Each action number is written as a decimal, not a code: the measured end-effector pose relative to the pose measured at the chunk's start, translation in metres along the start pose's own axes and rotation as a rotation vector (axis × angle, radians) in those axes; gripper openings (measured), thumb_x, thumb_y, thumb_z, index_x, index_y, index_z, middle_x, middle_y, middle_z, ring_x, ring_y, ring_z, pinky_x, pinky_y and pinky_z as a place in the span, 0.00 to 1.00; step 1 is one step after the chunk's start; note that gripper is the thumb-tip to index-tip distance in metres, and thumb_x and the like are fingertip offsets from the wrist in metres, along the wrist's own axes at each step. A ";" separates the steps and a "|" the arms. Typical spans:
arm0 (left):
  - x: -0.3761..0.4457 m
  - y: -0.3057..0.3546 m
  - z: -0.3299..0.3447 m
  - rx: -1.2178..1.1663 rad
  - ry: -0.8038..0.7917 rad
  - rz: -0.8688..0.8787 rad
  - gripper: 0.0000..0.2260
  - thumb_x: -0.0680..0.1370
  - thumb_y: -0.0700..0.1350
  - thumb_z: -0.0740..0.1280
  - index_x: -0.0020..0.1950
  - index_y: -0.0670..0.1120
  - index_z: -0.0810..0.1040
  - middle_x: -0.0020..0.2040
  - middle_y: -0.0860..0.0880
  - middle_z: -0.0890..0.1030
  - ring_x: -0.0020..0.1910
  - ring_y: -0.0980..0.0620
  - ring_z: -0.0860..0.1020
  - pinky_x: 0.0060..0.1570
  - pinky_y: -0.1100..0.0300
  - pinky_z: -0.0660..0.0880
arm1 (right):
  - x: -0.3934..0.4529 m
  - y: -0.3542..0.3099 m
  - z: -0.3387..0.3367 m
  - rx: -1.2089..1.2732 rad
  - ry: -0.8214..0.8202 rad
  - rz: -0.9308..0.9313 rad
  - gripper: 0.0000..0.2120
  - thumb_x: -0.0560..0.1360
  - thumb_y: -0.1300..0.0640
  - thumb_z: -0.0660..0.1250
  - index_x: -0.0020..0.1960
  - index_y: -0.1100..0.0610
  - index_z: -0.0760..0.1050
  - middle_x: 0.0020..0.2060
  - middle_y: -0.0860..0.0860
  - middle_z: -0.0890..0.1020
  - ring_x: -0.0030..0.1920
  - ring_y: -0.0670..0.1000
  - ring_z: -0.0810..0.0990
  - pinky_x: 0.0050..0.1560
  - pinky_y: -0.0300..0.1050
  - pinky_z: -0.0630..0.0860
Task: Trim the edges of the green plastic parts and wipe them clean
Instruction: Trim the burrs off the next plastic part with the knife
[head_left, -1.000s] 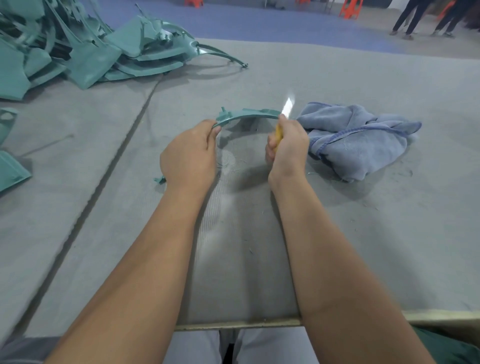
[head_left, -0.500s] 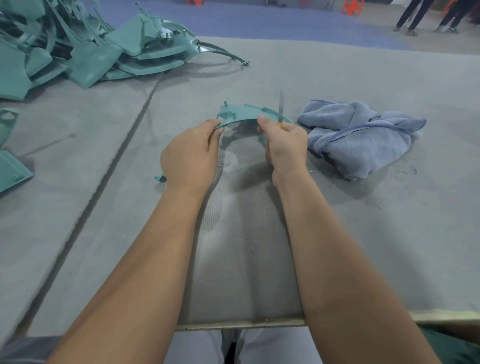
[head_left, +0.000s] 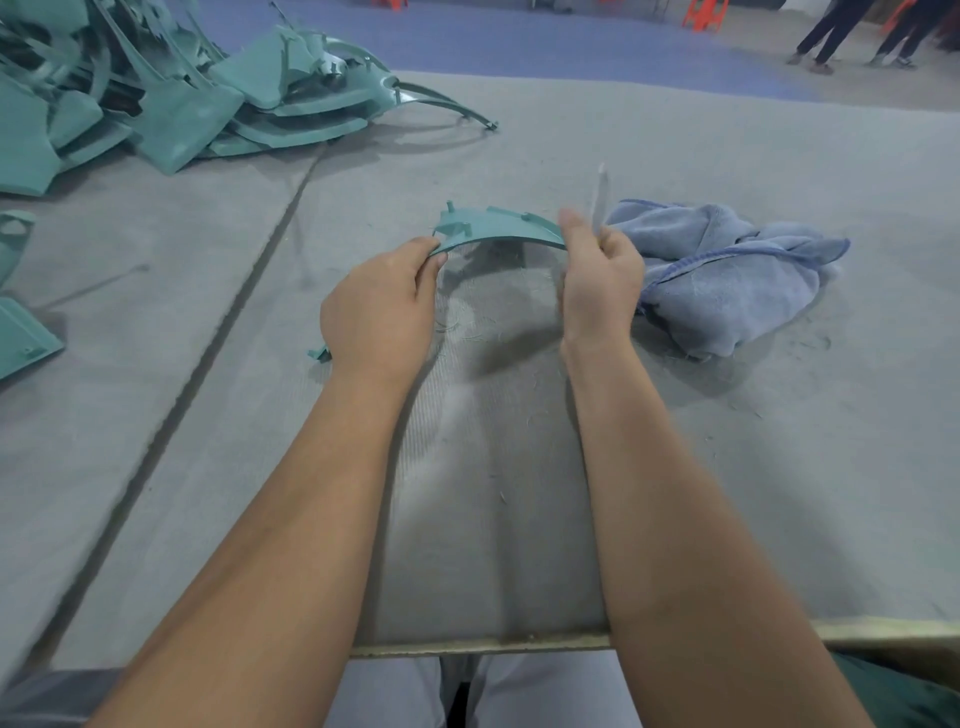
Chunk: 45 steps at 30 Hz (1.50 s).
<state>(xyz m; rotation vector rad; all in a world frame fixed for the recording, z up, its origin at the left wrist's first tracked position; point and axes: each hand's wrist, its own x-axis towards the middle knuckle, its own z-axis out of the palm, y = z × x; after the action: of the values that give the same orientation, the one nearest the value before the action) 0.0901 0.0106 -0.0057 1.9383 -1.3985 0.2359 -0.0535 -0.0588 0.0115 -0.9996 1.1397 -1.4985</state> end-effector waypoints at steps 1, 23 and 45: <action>0.000 0.000 0.000 -0.002 0.001 -0.002 0.13 0.83 0.54 0.56 0.59 0.55 0.78 0.43 0.51 0.82 0.41 0.49 0.76 0.32 0.58 0.61 | 0.000 0.001 0.001 -0.019 -0.030 0.029 0.16 0.73 0.45 0.65 0.34 0.54 0.69 0.28 0.47 0.66 0.28 0.46 0.62 0.30 0.40 0.62; 0.000 0.004 0.002 0.032 -0.075 0.023 0.14 0.83 0.54 0.55 0.63 0.55 0.77 0.46 0.48 0.82 0.46 0.43 0.78 0.35 0.56 0.63 | 0.005 0.018 0.003 -0.445 -0.372 -0.025 0.23 0.75 0.57 0.60 0.21 0.53 0.65 0.22 0.48 0.65 0.28 0.51 0.62 0.33 0.45 0.58; 0.000 0.004 0.004 0.038 -0.079 0.045 0.13 0.83 0.54 0.56 0.57 0.54 0.79 0.42 0.48 0.80 0.41 0.45 0.76 0.35 0.56 0.63 | -0.005 0.021 0.009 -0.334 -0.272 -0.007 0.21 0.75 0.54 0.59 0.24 0.52 0.65 0.20 0.46 0.65 0.25 0.50 0.61 0.30 0.46 0.59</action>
<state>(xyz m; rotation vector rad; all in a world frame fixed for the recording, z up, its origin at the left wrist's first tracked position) 0.0859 0.0071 -0.0070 1.9677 -1.4996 0.2102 -0.0394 -0.0570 -0.0069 -1.3892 1.2088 -1.1533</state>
